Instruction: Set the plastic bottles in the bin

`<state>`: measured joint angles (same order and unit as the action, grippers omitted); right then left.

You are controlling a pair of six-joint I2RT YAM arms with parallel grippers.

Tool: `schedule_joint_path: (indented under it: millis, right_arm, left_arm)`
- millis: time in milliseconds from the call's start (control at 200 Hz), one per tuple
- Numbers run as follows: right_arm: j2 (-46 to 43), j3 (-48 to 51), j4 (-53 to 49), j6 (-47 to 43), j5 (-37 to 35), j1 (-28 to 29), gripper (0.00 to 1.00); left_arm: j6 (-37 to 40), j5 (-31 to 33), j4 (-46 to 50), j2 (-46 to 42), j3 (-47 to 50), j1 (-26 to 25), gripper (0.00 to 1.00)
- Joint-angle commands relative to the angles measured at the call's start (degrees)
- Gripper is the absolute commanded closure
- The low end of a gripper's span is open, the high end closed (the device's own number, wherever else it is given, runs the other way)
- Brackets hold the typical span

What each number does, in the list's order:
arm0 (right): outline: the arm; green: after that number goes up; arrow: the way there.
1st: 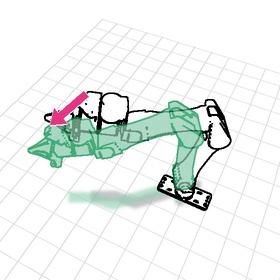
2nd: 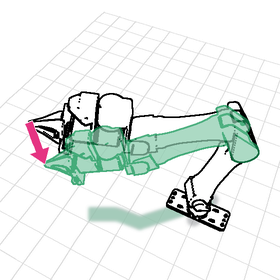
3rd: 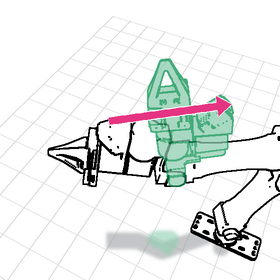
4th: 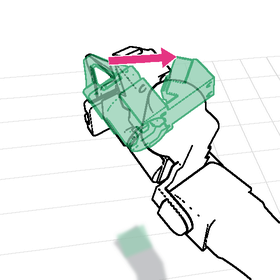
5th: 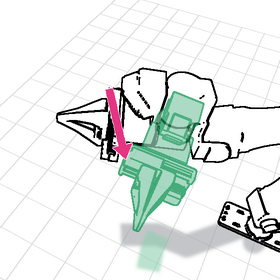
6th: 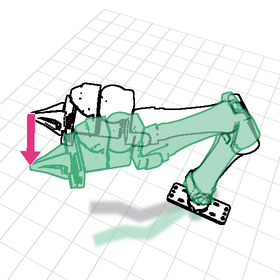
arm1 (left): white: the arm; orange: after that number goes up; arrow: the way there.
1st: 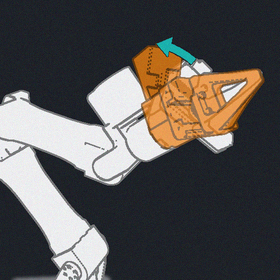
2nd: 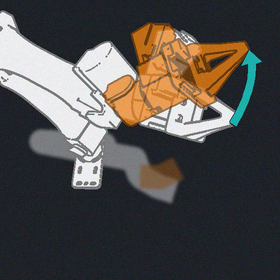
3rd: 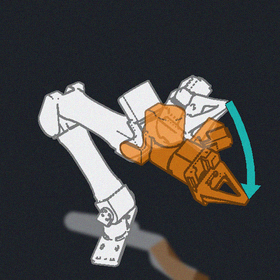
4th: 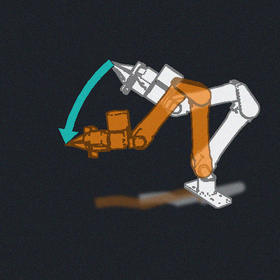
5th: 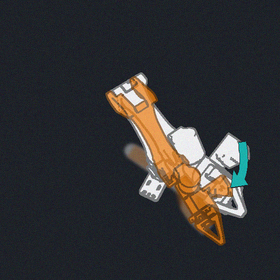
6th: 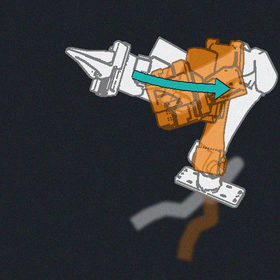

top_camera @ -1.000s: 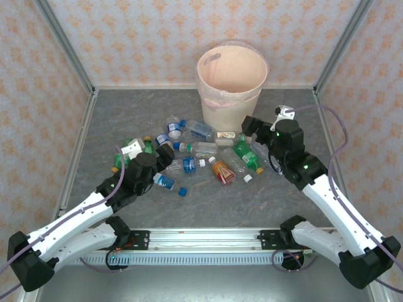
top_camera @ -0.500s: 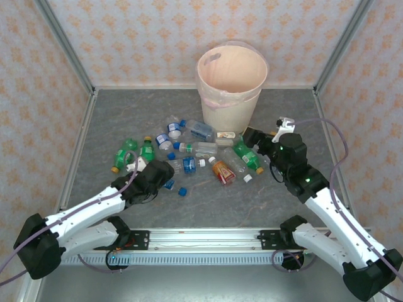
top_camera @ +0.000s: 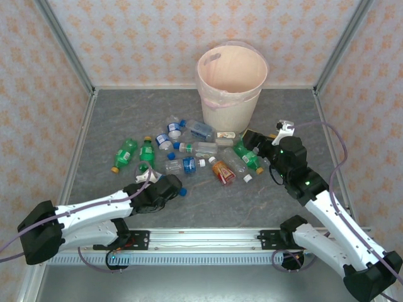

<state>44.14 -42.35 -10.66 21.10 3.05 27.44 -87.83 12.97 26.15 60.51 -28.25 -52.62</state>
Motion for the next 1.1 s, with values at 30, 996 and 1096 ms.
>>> schedule_joint_path:
  millis: [30,996,1096]
  right_arm:
    - [-0.5,0.1,1.2,0.8,0.5,0.2,0.00]
    - [0.7,-1.3,0.2,1.2,0.4,0.2,0.00]
    - [0.7,-1.2,0.2,1.3,0.3,0.2,0.00]
  left_arm:
    - [-0.7,6.8,0.9,0.1,-1.5,0.0,0.09]
    - [9.2,-2.4,-11.8,7.7,4.2,13.0,0.23]
    - [9.7,-2.5,-11.9,7.6,4.4,13.1,0.30]
